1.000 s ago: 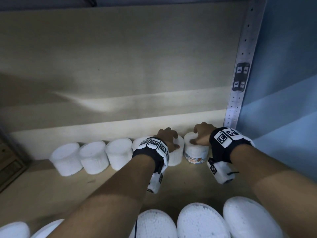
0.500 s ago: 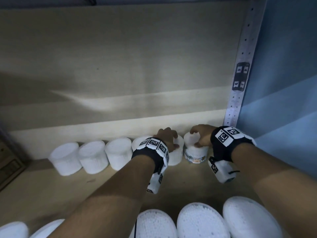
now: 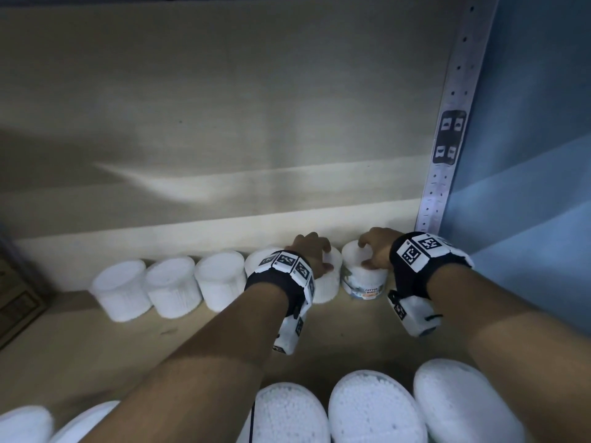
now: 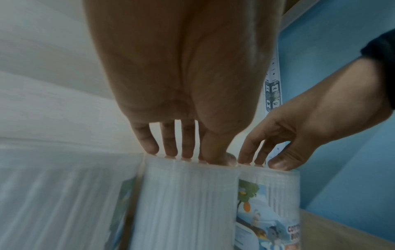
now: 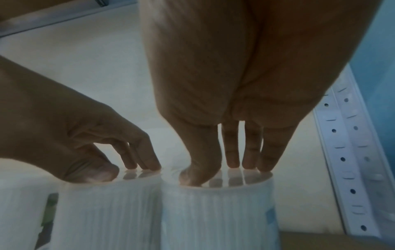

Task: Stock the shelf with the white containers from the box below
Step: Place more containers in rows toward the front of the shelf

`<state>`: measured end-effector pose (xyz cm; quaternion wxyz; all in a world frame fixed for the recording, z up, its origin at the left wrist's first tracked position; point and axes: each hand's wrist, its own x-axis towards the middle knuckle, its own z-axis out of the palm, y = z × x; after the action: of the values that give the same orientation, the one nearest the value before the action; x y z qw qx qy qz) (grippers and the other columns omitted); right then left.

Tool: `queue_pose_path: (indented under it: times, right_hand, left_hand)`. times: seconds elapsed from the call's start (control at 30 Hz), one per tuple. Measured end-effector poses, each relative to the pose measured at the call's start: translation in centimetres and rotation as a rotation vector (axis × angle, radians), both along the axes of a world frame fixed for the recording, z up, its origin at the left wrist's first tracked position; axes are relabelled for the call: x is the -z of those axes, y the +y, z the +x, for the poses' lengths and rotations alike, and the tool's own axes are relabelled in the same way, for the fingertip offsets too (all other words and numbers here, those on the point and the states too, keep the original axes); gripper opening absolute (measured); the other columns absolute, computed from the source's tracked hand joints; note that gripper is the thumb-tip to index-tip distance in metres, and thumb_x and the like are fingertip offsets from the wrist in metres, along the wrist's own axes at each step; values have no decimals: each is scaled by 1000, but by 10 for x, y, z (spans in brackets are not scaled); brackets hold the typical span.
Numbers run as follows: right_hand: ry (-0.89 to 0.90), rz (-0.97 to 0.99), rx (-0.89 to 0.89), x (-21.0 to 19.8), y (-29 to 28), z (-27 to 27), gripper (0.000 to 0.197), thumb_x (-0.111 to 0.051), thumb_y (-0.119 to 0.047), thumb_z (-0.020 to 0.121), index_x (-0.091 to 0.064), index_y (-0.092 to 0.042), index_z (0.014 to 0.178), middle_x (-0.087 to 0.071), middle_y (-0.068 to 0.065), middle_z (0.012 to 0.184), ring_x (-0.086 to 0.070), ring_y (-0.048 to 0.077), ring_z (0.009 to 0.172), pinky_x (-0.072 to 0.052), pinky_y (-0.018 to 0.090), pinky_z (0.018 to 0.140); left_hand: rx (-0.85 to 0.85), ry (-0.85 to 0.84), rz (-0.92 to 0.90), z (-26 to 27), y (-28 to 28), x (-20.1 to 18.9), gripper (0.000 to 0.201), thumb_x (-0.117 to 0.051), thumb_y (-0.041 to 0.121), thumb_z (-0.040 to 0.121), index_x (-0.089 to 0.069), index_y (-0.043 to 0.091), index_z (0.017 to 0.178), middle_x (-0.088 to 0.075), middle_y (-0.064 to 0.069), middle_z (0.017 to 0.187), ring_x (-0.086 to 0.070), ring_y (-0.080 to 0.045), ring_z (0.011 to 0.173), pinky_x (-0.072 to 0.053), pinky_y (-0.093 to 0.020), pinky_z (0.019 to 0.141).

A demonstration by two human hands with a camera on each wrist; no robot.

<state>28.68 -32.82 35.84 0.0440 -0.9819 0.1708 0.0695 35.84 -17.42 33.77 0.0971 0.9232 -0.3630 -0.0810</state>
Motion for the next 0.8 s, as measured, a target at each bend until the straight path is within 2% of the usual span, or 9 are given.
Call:
queue_pose_path:
  times: [0.3,0.47,0.6,0.8]
  right_hand:
    - [0,-26,-25,5,-2,5,54,-62,-28,90,-46,-8,138,-49,11,140,-50,27,127,-41,32,101]
    - [15,-45,-22,8,-4,6,51,-63,-29,89,-49,-10,135,-54,10,135,-53,27,123,-44,31,97]
    - [-2,-65,-50,11,-9,10,48,-69,-32,82,-57,-12,124,-62,9,124,-61,28,110,-50,34,93]
    - [34,-98,-41,14,-12,16,45,-70,-33,82,-61,-10,120,-65,10,119,-62,28,108,-52,35,93]
  left_hand:
    - [9,10,15,-1,0,-2,48,-59,33,91,-45,20,135,-42,-6,138,-34,-29,132,-36,-47,108]
    - [17,-4,12,-3,1,-2,47,-57,32,92,-44,21,136,-40,-5,141,-34,-27,134,-34,-47,109]
    - [38,13,8,-2,3,-4,48,-58,30,92,-45,21,136,-41,-4,142,-36,-26,134,-34,-43,110]
    - [94,53,0,0,7,-8,50,-59,23,92,-44,19,139,-39,-4,146,-38,-24,136,-33,-35,112]
